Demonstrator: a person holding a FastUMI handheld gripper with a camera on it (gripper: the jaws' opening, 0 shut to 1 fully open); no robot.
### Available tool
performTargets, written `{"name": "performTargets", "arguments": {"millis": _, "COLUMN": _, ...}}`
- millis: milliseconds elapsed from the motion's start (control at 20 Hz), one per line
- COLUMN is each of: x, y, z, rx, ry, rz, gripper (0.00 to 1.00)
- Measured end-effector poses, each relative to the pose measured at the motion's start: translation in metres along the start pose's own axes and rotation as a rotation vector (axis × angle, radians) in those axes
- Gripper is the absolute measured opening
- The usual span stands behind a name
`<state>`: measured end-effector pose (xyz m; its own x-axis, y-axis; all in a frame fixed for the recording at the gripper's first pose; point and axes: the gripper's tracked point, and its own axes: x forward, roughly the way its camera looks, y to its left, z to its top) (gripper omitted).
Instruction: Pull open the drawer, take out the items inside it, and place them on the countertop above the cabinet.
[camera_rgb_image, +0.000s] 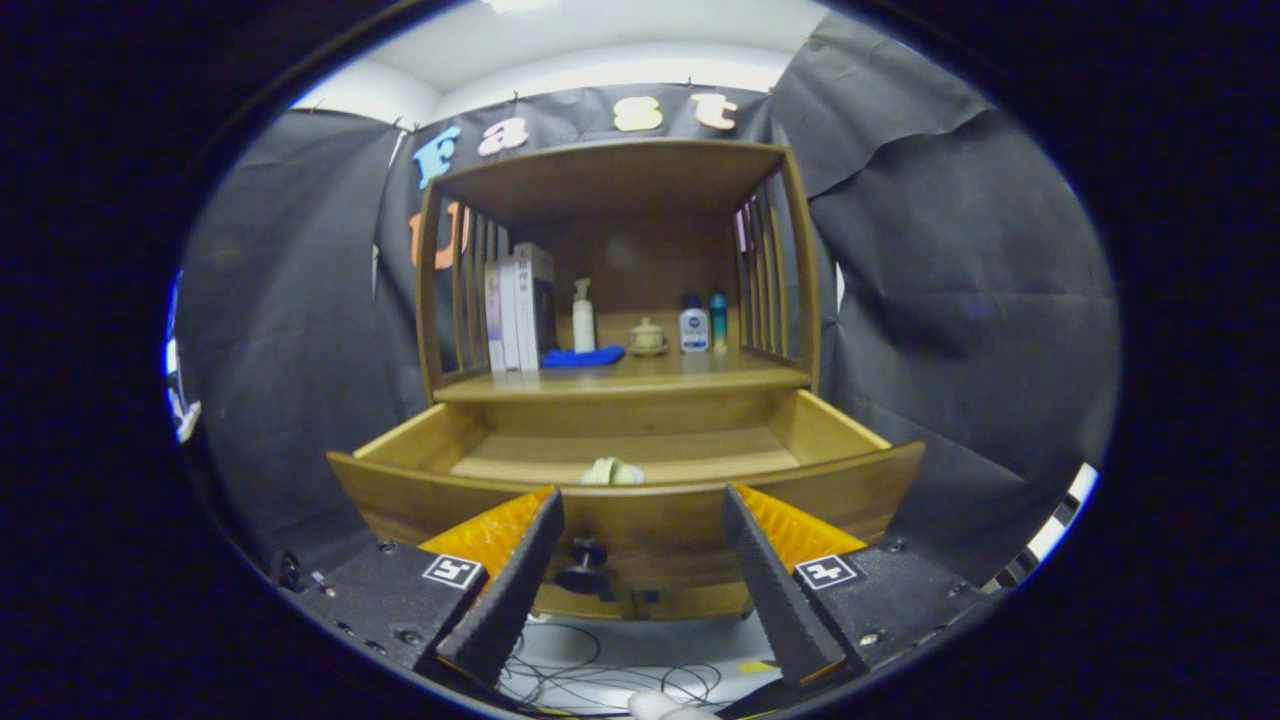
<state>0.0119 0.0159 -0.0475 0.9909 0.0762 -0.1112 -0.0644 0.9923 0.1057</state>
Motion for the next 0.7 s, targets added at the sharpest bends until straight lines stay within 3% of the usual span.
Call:
{"name": "performTargets", "arguments": {"millis": 350, "x": 0.022, "y": -0.018, "z": 0.112, "rx": 0.032, "ry": -0.109, "rz": -0.017, "gripper": 0.98}}
{"name": "performTargets", "arguments": {"millis": 700, "x": 0.103, "y": 0.017, "z": 0.178, "rx": -0.026, "ry": -0.024, "rz": 0.012, "gripper": 0.99}}
